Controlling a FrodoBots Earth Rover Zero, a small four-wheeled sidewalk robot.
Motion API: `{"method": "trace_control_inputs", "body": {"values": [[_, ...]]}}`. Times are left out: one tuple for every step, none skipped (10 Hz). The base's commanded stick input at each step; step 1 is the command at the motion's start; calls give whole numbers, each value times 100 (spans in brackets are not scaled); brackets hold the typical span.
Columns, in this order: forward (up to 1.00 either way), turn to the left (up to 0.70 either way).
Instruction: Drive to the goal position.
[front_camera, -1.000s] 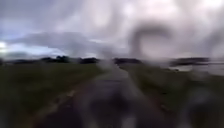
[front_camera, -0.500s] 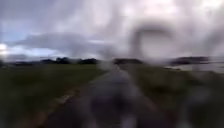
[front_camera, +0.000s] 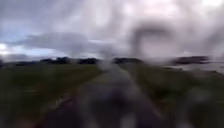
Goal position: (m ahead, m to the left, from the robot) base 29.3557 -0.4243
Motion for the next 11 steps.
{"method": "trace_control_inputs", "body": {"values": [[70, 0], [70, 0], [70, 0], [70, 0], [70, 0], [70, 0], [70, 0], [70, 0], [70, 0], [70, 0], [70, 0]]}}
